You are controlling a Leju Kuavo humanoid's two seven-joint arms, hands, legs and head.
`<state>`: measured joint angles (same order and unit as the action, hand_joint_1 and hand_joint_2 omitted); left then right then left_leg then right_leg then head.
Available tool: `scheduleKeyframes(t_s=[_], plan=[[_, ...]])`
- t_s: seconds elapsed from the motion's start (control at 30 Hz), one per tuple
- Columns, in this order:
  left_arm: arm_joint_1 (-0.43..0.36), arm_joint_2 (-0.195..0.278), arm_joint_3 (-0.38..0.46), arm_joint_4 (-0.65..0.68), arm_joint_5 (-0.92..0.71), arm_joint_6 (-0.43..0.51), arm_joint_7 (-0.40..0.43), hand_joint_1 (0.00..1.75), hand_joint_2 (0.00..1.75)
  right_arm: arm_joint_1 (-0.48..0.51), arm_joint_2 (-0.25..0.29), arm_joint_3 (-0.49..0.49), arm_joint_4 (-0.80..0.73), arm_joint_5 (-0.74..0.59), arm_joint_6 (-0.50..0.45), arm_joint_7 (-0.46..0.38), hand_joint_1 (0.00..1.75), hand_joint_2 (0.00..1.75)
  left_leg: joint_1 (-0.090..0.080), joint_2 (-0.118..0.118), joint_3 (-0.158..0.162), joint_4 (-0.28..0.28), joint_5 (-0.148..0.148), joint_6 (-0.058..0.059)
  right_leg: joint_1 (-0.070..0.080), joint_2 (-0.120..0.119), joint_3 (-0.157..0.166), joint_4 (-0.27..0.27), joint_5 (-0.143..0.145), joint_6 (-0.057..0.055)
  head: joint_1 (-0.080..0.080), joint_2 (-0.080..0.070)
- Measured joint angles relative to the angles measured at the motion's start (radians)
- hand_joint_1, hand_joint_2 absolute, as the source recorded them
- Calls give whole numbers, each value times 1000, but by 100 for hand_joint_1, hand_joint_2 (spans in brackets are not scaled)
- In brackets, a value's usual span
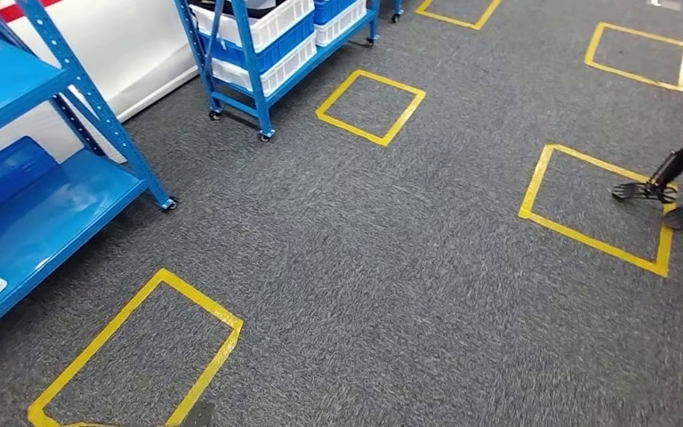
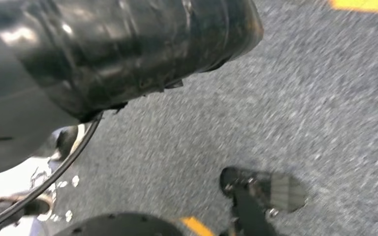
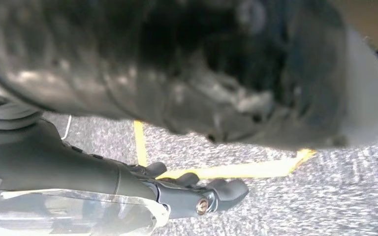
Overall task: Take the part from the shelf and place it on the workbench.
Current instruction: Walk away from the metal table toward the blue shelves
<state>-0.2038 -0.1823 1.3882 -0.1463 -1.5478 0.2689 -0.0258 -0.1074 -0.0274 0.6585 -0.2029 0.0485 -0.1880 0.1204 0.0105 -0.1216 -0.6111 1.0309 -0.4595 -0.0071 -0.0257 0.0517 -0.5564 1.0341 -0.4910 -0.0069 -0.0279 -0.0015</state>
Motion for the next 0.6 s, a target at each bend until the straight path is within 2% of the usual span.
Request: scheduleKeyframes(t_s=[0.03,0.1,0.13,0.17,0.2,0.23,0.27,0.33,0.37,0.4,0.47,0.5,0.53,0.6], plan=[[0,1,0,0,0,-1,1,0,0,1,0,0,0,0,0,0,0,0,-1,27,-13,25,-15,-5,-2,-14,5,-6,2,-7,-3,0],[-2,1,0,0,0,-4,-1,0,0,4,0,0,0,1,-3,2,0,0,-1,87,-65,132,-68,-13,-1,-45,10,-11,2,-16,-9,0],[-4,1,0,0,0,-6,-2,0,0,5,0,0,0,1,-6,4,0,0,1,99,-98,195,-94,-17,1,-62,11,-10,0,-19,-9,0],[-4,0,0,0,0,-8,-3,0,0,6,1,0,0,1,-9,7,0,0,3,105,-122,241,-107,-20,1,-78,12,-10,-2,-20,-9,0],[-3,0,0,0,1,-9,-3,0,0,6,2,0,0,2,-11,10,0,0,4,109,-129,253,-101,-22,1,-92,14,-10,-4,-19,-10,0],[-2,0,0,0,1,-9,-4,0,0,6,4,0,0,2,-13,12,0,0,6,114,-116,228,-79,-23,1,-105,17,-9,-7,-18,-10,0],[-2,0,0,0,1,-10,-4,0,0,6,6,0,0,2,-13,14,0,0,6,125,-86,172,-46,-22,1,-117,21,-9,-10,-15,-10,0],[-4,0,0,0,0,-10,-5,0,0,5,10,0,0,2,-13,15,0,0,1,170,-19,45,1,-12,5,-138,30,-7,-19,-6,-10,0],[-6,0,0,0,0,-10,-5,0,0,5,11,0,0,2,-13,15,0,0,-3,185,0,8,10,-5,7,-148,34,-8,-23,-1,-9,0],[-7,0,0,0,0,-10,-6,0,0,4,12,1,0,2,-13,15,0,0,-8,191,8,-9,10,2,11,-158,38,-9,-25,5,-7,0],[-5,1,0,0,-2,-10,-6,0,0,1,13,1,0,2,-8,14,0,0,-8,168,9,-15,12,15,13,-175,46,-15,-30,15,-5,0],[-3,1,0,0,-3,-10,-6,0,0,-1,12,1,0,2,-5,12,0,0,-6,157,12,-20,14,21,11,-165,48,-11,-36,21,-4,0],[-3,1,0,0,-5,-11,-5,0,0,-3,12,1,-1,2,0,10,0,0,-3,147,15,-26,17,27,9,-144,42,7,-51,25,-1,0],[-5,0,0,0,-8,-13,3,0,0,-2,8,1,-1,2,8,6,0,0,-1,125,19,-32,20,36,6,-86,-3,108,-106,28,6,0]])
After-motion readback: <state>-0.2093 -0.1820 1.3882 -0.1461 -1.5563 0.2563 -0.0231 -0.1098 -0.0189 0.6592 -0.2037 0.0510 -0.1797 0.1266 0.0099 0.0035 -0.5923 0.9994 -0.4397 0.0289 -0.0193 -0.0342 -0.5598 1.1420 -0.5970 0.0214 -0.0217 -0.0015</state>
